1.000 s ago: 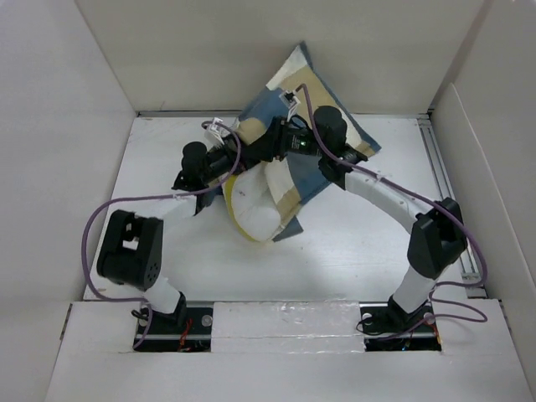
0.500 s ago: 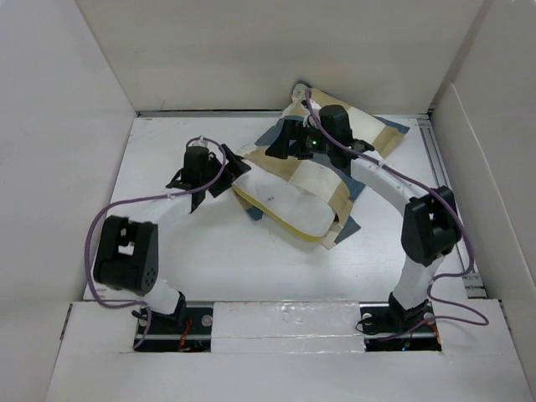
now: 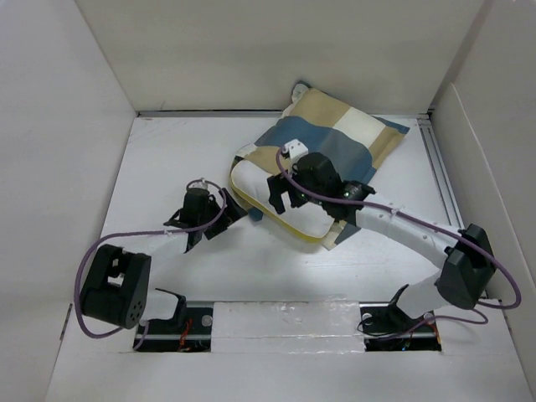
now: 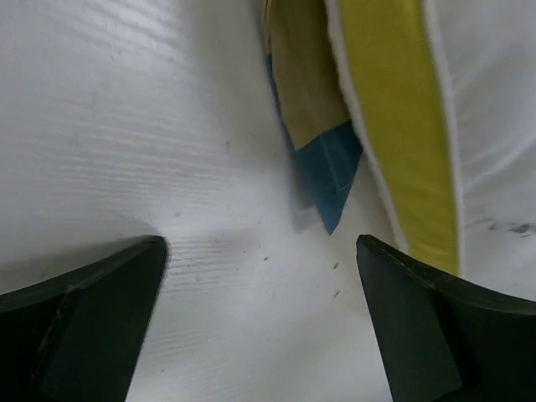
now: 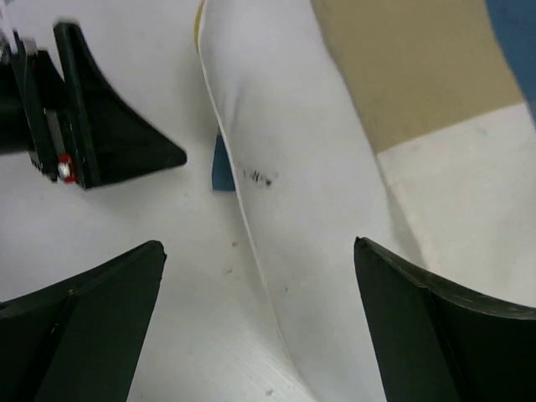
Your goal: Put the pillow into the pillowcase
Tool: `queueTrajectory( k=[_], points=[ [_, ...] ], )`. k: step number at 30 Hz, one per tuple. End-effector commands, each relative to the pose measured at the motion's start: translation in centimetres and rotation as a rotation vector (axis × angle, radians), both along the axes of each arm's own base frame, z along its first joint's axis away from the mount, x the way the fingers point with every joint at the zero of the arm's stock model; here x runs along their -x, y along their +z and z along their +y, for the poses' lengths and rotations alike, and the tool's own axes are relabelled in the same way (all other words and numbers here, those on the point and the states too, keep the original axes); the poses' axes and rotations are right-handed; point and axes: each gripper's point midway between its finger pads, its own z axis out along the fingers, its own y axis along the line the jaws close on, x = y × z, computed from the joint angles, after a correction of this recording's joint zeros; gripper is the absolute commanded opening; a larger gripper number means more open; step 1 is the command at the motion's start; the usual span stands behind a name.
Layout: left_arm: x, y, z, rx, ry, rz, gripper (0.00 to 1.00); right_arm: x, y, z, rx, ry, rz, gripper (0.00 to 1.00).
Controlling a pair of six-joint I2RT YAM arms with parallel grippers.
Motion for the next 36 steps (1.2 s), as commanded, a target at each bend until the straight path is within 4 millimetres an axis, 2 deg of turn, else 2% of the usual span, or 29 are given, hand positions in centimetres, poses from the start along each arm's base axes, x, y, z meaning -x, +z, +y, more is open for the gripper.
queueTrajectory(
  k=[1,4,5,6,7,8,9,10,11,13,14,15,16,17,19,20,21,22,25,26,27,28,30,31,33,34,35,36],
  points=[
    [-1.2,-0.2,-0.9,0.028,-0.005,-0.031,1.0,0.9,0.2,-1.0,0.035,-0.092,-0.053,1.0],
    [-2.3,-0.6,-1.2,0.027,-0.006,-0.03,1.0,0.0,-1.6,-5.1,0.083,-0.416,-0.018,1.0],
    [-2.5,-0.8,-1.1,0.02,0.004,-0.033,1.0,-0.8,-1.7,-6.9,0.092,-0.539,-0.053,1.0],
    [-3.3,0.1,-1.3,0.031,0.004,-0.067,1.0,-0.6,-3.8,-8.2,0.105,-0.592,-0.022,1.0],
    [-3.7,-0.1,-1.5,0.031,0.004,-0.069,1.0,-0.9,-3.3,-8.3,0.021,-0.622,-0.011,1.0],
    [-3.7,-0.2,-1.8,0.044,-0.012,-0.068,1.0,-0.8,-3.9,-7.8,-0.024,-0.586,0.017,1.0],
    [-4.7,0.6,-2.4,0.066,-0.026,-0.104,1.0,-0.8,-5.7,-9.2,-0.006,-0.602,0.015,1.0],
    [-5.5,1.1,-3.0,0.08,-0.04,-0.112,1.0,-1.3,-5.4,-8.7,-0.049,-0.601,-0.007,1.0],
    [-5.9,0.0,-3.7,0.091,-0.065,-0.08,1.0,-1.6,-5.7,-9.1,-0.036,-0.601,-0.021,1.0],
    [-7.7,0.1,-4.3,0.1,-0.059,-0.08,0.98,-2.7,-6.3,-9.3,-0.013,-0.63,-0.023,1.0],
    [-7.8,-1.4,-4.6,0.101,-0.071,-0.047,0.92,-2.9,-8.7,-9.8,0.064,-0.638,0.026,1.0],
    [-8.2,-1.6,-4.8,0.125,-0.076,-0.036,0.8,-3.0,-9.4,-9.4,0.088,-0.628,0.049,1.0],
    [-8.6,-1.8,-5.1,0.139,-0.079,-0.029,0.59,-3.4,-9.8,-9.0,0.077,-0.622,0.072,1.0],
    [-9.2,-2.6,-5.6,0.152,-0.085,-0.013,0.27,-3.6,-10.0,-8.2,0.058,-0.601,0.083,1.0],
    [-10.1,-3.2,-5.6,0.163,-0.078,0.002,0.27,-3.5,-10.0,-7.8,0.01,-0.573,0.091,1.0],
    [-11.0,-2.5,-6.1,0.177,-0.091,-0.014,0.25,-3.1,-10.1,-8.1,0.005,-0.573,0.088,1.0],
    [-11.3,-2.3,-6.2,0.178,-0.091,-0.017,0.05,-3.2,-8.5,-7.9,-0.057,-0.578,0.062,1.0],
    [-11.9,-2.2,-5.7,0.15,-0.07,-0.027,0.0,-3.0,-8.0,-7.8,-0.081,-0.566,0.056,1.0],
    [-12.9,-1.8,-6.1,0.133,-0.096,-0.033,0.0,-2.7,-6.0,-8.3,-0.112,-0.547,0.031,1.0],
    [-12.6,-2.2,-6.0,0.121,-0.102,-0.019,0.0,-2.6,-5.6,-8.5,-0.118,-0.547,0.028,1.0],
    [-12.5,-1.5,-6.1,0.123,-0.118,-0.019,0.0,-2.4,-5.1,-8.6,-0.123,-0.546,0.024,1.0],
    [-12.6,0.7,-6.1,0.124,-0.128,-0.063,0.0,-2.1,-3.8,-8.9,-0.138,-0.539,0.003,1.0],
    [-11.4,2.0,-5.4,0.09,-0.132,-0.078,0.0,-1.3,-3.1,-8.9,-0.147,-0.5,0.003,1.0],
    [-11.2,5.7,-5.2,0.099,-0.126,-0.152,0.0,-0.6,-1.6,-8.6,-0.165,-0.452,-0.033,1.0],
    [-10.8,9.5,-4.4,0.079,-0.117,-0.236,0.0,0.8,0.1,-7.1,-0.207,-0.355,-0.046,1.0],
    [-9.9,10.8,-4.4,0.057,-0.125,-0.251,0.0,1.7,0.6,-6.3,-0.22,-0.323,-0.052,1.0],
    [-8.7,14.5,-4.4,0.028,-0.112,-0.317,0.0,2.1,1.5,-6.0,-0.223,-0.309,-0.052,1.0],
    [-8.2,16.4,-4.5,0.018,-0.106,-0.373,0.0,2.2,1.4,-6.7,-0.203,-0.331,-0.053,1.0]
  ],
)
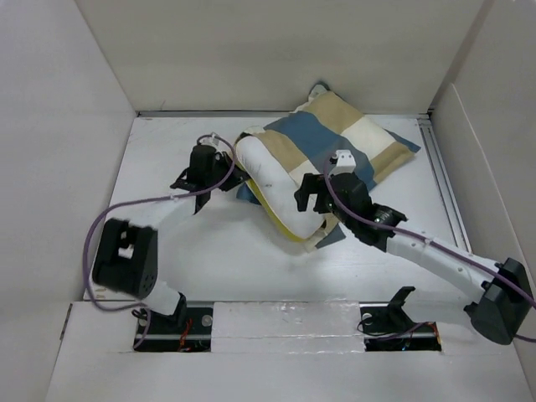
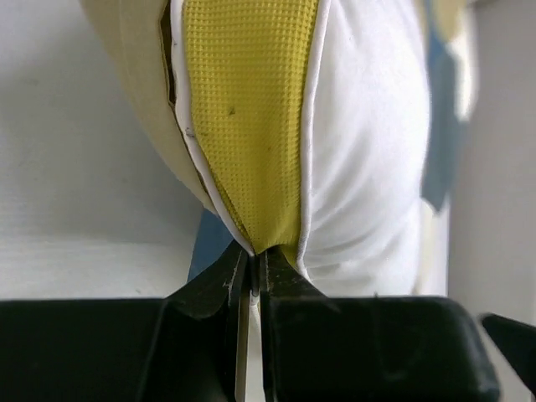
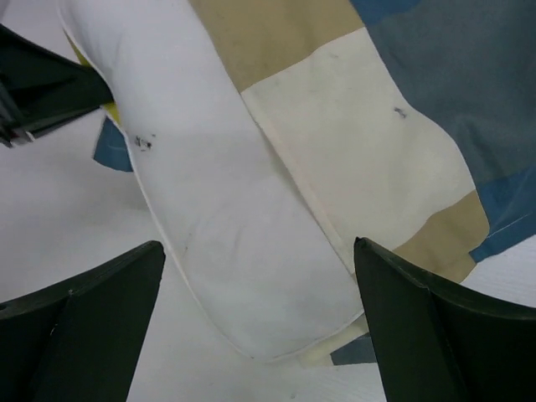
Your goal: Put the pillow into the pillowcase
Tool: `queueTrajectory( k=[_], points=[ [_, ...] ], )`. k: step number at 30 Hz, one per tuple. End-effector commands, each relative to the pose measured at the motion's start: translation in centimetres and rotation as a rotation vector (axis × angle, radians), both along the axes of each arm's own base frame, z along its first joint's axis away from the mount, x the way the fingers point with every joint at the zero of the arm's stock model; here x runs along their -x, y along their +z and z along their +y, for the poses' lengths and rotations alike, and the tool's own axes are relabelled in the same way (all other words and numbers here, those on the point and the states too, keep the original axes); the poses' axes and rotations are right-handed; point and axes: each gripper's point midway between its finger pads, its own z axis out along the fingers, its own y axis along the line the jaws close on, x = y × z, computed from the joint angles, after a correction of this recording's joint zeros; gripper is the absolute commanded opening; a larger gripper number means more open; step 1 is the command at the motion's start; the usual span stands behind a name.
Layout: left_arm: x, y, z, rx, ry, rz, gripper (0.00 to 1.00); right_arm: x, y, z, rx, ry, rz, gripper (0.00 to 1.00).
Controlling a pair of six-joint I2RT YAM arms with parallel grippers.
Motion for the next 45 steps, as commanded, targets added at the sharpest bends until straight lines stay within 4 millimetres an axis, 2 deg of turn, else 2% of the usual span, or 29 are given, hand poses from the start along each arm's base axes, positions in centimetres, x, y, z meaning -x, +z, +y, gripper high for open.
queueTrajectory(
  k=[1,2,4,5,7,8,9,12,13,15,18,19,21,23,25,26,27,28,29,30,33,34,35,36,37,40,41,43,45],
  points=[
    [2.4,9.7,0.9,-0.064,0.036,-0.218,0.0,1.5,1.5,0.9,0.006,0.057,-0.012,1.0],
    [3.7,11.6,1.3,-0.056,0.046,-0.259,0.0,1.6,0.5,-0.2,-0.005,-0.013,0.042,1.0],
    [5.6,11.6,1.8,-0.023,0.053,-0.25,0.0,0.8,-0.1,-2.4,-0.014,-0.145,0.056,1.0],
    [7.0,8.9,2.3,-0.03,0.057,-0.198,0.0,0.5,-1.4,-4.2,-0.022,-0.206,0.081,1.0],
    [9.6,8.2,2.4,0.025,0.036,-0.183,0.0,-0.3,-1.8,-5.7,-0.073,-0.279,0.098,1.0],
    [11.3,4.8,2.8,0.008,0.021,-0.121,0.0,-1.0,-2.2,-7.4,-0.07,-0.329,0.103,1.0],
    [12.6,4.3,3.0,0.024,0.014,-0.11,0.0,-1.5,-2.3,-7.9,-0.084,-0.346,0.096,1.0],
    [16.2,1.1,4.2,-0.014,0.002,0.002,0.75,-3.6,-2.6,-10.7,-0.1,-0.407,0.1,1.0],
    [17.2,2.5,4.6,-0.007,-0.004,-0.047,0.98,-4.5,-3.6,-11.4,-0.083,-0.425,0.124,1.0],
    [18.6,5.5,4.6,0.01,-0.002,-0.109,1.0,-6.3,-4.3,-14.1,-0.071,-0.514,0.145,1.0],
    [19.4,10.2,6.6,-0.022,0.075,-0.204,1.0,-8.5,-7.3,-15.1,-0.094,-0.519,0.223,1.0],
    [18.9,13.3,7.4,-0.043,0.105,-0.266,1.0,-9.6,-7.1,-14.7,-0.114,-0.505,0.216,1.0],
    [16.8,13.9,8.6,-0.122,0.195,-0.255,1.0,-11.6,-8.4,-14.1,-0.125,-0.489,0.235,1.0],
    [13.2,14.5,7.8,-0.134,0.252,-0.268,1.0,-14.0,-7.2,-14.4,-0.136,-0.523,0.203,1.0],
    [9.2,13.9,7.8,-0.154,0.318,-0.269,1.0,-15.5,-8.1,-15.0,-0.128,-0.573,0.217,1.0],
    [6.2,16.4,6.5,-0.101,0.304,-0.363,1.0,-16.9,-6.7,-15.2,-0.153,-0.585,0.189,1.0],
    [2.2,11.9,5.9,-0.169,0.275,-0.262,1.0,-17.5,-7.4,-15.1,-0.146,-0.586,0.201,1.0],
    [0.2,10.5,4.4,-0.181,0.227,-0.241,1.0,-18.0,-7.5,-15.5,-0.144,-0.597,0.206,1.0],
    [-2.8,12.0,3.4,-0.177,0.223,-0.287,1.0,-19.0,-6.4,-15.3,-0.155,-0.595,0.187,1.0],
    [-5.4,6.2,2.3,-0.245,0.187,-0.187,1.0,-19.4,-6.5,-15.4,-0.138,-0.57,0.188,1.0],
    [-8.7,0.8,0.7,-0.316,0.158,-0.095,0.97,-21.5,-6.0,-12.6,-0.159,-0.409,0.181,1.0],
    [-8.5,-3.9,0.2,-0.347,0.12,0.004,0.92,-22.0,-7.9,-11.4,-0.135,-0.334,0.224,1.0],
    [-7.8,-5.4,-0.7,-0.37,0.106,0.04,0.86,-22.0,-8.4,-9.9,-0.138,-0.239,0.269,1.0],
    [-6.7,-7.1,-0.6,-0.394,0.109,0.081,0.84,-23.4,-6.5,-8.0,-0.135,-0.171,0.246,1.0],
    [-5.7,-7.4,-0.8,-0.415,0.104,0.085,0.84,-22.7,-10.5,-7.1,-0.07,-0.114,0.357,1.0],
    [-2.1,-8.4,-1.2,-0.456,0.115,0.105,0.8,-23.6,-10.5,-2.2,-0.046,0.015,0.374,1.0],
    [-1.1,-6.9,-1.7,-0.451,0.105,0.078,0.8,-23.4,-12.7,-0.9,-0.033,0.055,0.416,1.0],
    [1.5,-7.3,-0.9,-0.468,0.107,0.109,0.8,-23.3,-11.2,3.8,-0.059,0.185,0.387,1.0],
    [3.6,-5.1,-1.5,-0.436,0.086,0.074,0.8,-22.7,-11.9,7.0,-0.054,0.294,0.39,1.0]
  ],
)
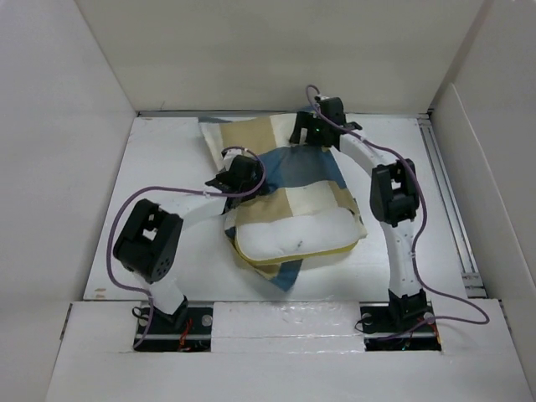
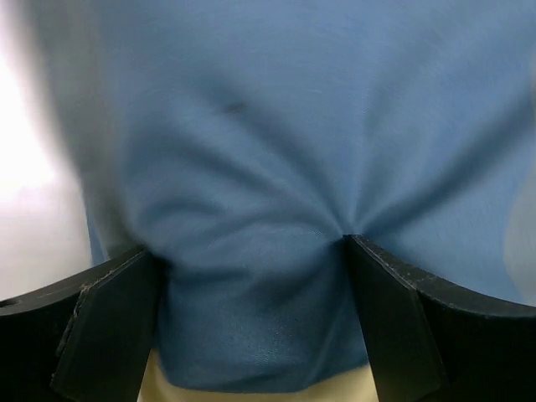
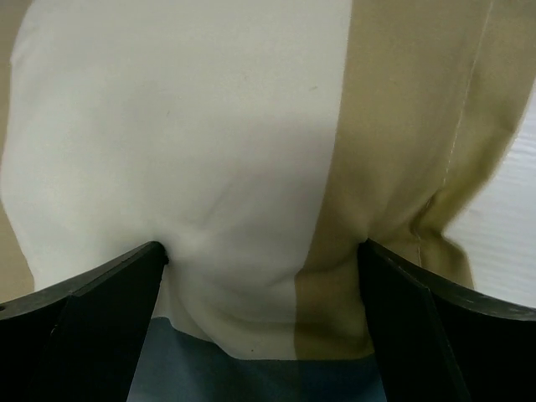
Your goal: Put the pillow into the pillowcase
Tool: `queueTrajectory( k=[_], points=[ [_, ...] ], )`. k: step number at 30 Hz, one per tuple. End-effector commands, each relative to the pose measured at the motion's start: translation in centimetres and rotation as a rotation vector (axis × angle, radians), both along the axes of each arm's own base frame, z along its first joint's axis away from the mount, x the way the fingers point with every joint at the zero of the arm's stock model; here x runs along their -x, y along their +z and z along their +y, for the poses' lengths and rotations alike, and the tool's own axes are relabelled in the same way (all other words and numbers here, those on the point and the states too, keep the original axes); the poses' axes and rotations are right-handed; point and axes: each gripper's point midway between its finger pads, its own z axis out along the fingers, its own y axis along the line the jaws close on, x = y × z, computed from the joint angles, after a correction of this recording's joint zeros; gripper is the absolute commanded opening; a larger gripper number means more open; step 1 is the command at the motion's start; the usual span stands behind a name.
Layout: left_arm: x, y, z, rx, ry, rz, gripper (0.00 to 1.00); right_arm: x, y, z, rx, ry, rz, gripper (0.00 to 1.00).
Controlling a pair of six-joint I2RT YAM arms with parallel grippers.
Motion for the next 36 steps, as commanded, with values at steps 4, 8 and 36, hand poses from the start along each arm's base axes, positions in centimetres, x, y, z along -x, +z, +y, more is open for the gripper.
queueTrajectory(
  k=[4,8,36],
  points=[
    [6.8,1.0,2.0,-0.024,-0.005,0.056,0.85,7.6,3.1,16.0,-0.19,0.563,0.021,1.0],
    [5.8,2.4,6.2,-0.115,0.091,0.077,1.0,5.2,8.4,12.3,-0.112,0.256,-0.165,1.0],
    [22.7,-0.7,-8.5,-0.788,-0.923,0.216,1.0,27.5,22.6,-10.2,-0.143,-0.097,-0.481,1.0]
  ],
)
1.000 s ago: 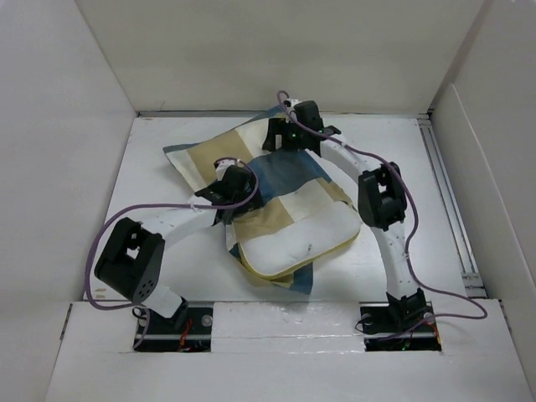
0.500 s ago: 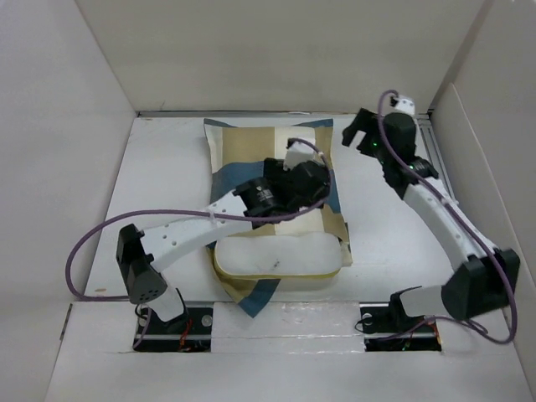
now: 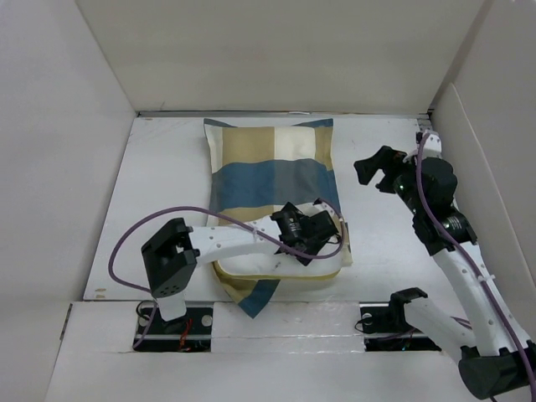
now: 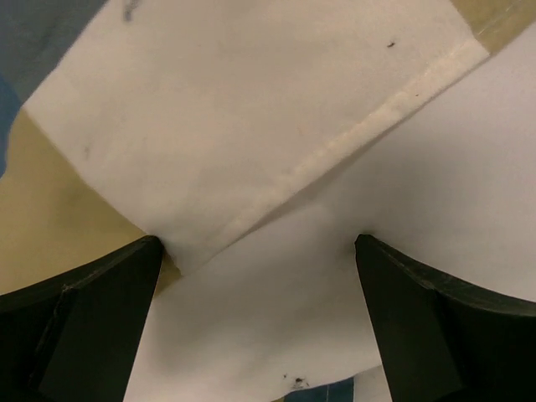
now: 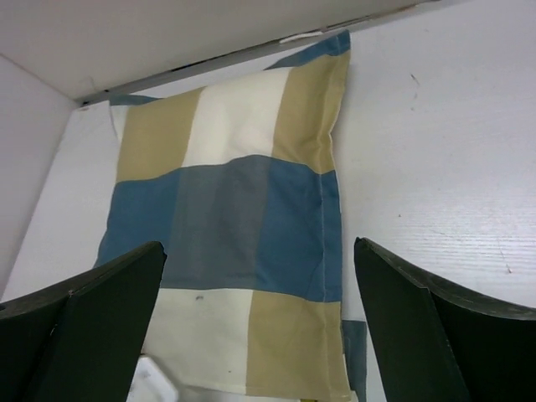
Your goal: Put the pillow into the pillowcase
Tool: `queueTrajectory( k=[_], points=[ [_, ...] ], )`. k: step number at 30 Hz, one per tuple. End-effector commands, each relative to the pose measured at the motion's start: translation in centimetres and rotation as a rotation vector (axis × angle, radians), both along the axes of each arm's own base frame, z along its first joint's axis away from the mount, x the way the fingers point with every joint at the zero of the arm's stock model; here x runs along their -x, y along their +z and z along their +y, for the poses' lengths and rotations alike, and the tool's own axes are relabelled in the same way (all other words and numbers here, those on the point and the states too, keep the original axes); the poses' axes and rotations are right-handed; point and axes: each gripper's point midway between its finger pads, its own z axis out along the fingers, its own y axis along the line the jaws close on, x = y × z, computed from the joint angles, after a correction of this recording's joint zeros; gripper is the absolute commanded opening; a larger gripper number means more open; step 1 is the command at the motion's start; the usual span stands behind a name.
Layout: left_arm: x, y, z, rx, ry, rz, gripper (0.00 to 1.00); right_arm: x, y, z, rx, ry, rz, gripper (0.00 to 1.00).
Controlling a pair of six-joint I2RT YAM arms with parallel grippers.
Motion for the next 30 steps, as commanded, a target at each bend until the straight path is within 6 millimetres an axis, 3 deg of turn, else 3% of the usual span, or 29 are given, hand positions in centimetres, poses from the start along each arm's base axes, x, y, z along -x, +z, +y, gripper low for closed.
queueTrajectory(
  k=[1,2,5,8,10,11,14,15,16,18,19,20,22,23,25,27,28,29,30],
  points=[
    [2.2,-4.5,0.6,-0.141,-0.141,0.151,1.0,0.9,1.4,1.5,-0.013,0.099,-0.043,1.0],
    [3.4,-7.5,0.8,-0.189,-0.169,0.243,1.0,1.1,1.7,1.5,-0.015,0.099,-0.052,1.0],
    [4.6,-12.2,0.7,-0.25,-0.185,0.339,0.93,1.3,1.7,2.0,-0.018,0.124,-0.051,1.0],
    [5.4,-14.3,0.0,-0.225,-0.204,0.412,0.78,1.5,1.9,1.9,-0.01,0.126,-0.063,1.0],
    [5.5,-14.9,-0.5,-0.204,-0.201,0.451,0.34,1.6,1.5,2.2,0.0,0.137,-0.057,1.0],
    [4.6,-14.5,-1.4,-0.17,-0.193,0.436,0.04,1.6,1.5,2.2,0.0,0.137,-0.057,1.0],
    [1.3,-11.5,-1.8,-0.131,-0.092,0.307,0.0,1.6,1.8,1.9,0.002,0.12,-0.067,1.0],
    [-0.3,-9.5,-3.0,-0.075,-0.056,0.251,0.0,1.6,1.2,1.9,-0.004,0.119,-0.052,1.0],
    [-2.7,-6.3,-2.7,-0.018,0.009,0.171,0.0,1.6,1.7,1.5,-0.023,0.094,-0.067,1.0],
    [-5.7,-1.4,-2.8,0.116,0.122,0.08,0.0,1.4,0.4,1.0,-0.042,0.077,-0.047,1.0],
    [-7.3,2.5,-2.5,0.218,0.165,0.019,0.0,1.1,0.4,1.1,-0.069,0.074,-0.058,1.0],
    [-9.8,4.6,-0.7,0.262,0.243,-0.026,0.0,1.0,0.1,1.0,-0.082,0.072,-0.056,1.0],
    [-12.6,9.3,0.3,0.377,0.319,-0.099,0.0,0.8,-1.0,1.0,-0.096,0.086,-0.046,1.0],
    [-14.2,11.4,1.9,0.403,0.371,-0.148,0.0,0.5,-1.2,1.2,-0.118,0.081,-0.041,1.0],
    [-16.0,15.1,2.4,0.468,0.416,-0.218,0.0,0.2,-2.4,1.6,-0.127,0.097,-0.004,1.0],
    [-17.4,17.3,3.6,0.511,0.473,-0.261,0.0,-0.4,-3.3,1.7,-0.147,0.082,0.008,1.0],
    [-18.0,18.0,3.6,0.526,0.481,-0.273,0.0,-0.4,-3.4,1.7,-0.148,0.083,0.004,1.0],
    [-18.6,20.3,3.2,0.579,0.493,-0.306,0.0,-0.6,-4.4,1.8,-0.157,0.079,0.024,1.0],
    [-19.3,20.8,3.2,0.59,0.504,-0.317,0.0,-1.0,-4.4,1.9,-0.168,0.078,0.01,1.0]
  ],
)
